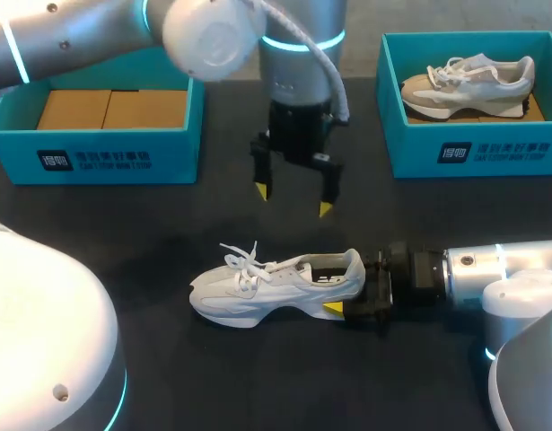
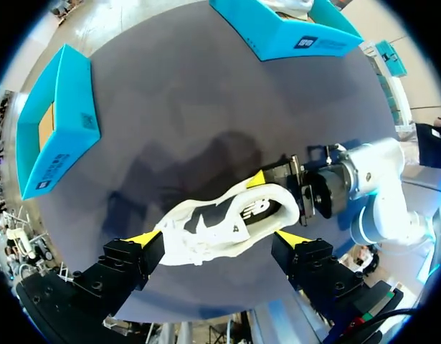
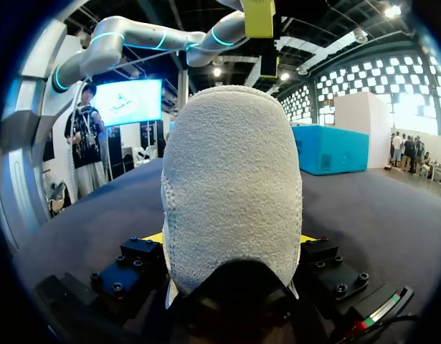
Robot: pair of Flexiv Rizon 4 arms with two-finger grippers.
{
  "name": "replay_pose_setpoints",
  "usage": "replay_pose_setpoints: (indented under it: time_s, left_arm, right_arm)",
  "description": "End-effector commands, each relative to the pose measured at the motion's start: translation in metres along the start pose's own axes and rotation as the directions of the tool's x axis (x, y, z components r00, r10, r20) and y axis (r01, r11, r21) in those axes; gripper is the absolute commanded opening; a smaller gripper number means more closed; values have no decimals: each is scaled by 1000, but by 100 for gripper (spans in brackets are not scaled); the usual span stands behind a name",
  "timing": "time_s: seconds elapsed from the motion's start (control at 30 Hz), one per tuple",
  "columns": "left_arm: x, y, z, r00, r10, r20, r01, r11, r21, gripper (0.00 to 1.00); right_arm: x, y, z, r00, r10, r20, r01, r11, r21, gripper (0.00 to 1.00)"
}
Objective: Take the shoe out of the shoebox, open the shoe tongue, remove and reinsert the insole, then place the shoe into the shoebox
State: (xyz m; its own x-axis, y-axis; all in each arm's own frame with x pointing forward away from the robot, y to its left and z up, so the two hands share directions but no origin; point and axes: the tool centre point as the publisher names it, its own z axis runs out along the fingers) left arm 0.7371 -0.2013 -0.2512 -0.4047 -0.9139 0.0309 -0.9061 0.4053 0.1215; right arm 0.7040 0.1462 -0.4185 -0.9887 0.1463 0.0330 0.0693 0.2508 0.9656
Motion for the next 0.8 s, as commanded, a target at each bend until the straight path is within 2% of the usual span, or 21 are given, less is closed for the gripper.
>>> replay_pose_setpoints:
  time_s: [0.03, 0.33, 0.8]
  left_arm:
    - [8, 4, 13, 1000, -7, 14, 7, 1000, 6, 100]
    - [7, 19, 21, 998, -57, -23, 57, 998, 4, 100]
    - [9, 20, 26, 997, -80, -10, 80, 997, -4, 100]
  right_arm:
    - [0, -2, -1, 1000, 1, 1, -1, 1000, 3, 0]
    - [0, -2, -1, 1000, 1, 1, -1, 1000, 3, 0]
    - [0, -2, -1, 1000, 1, 1, -1, 1000, 3, 0]
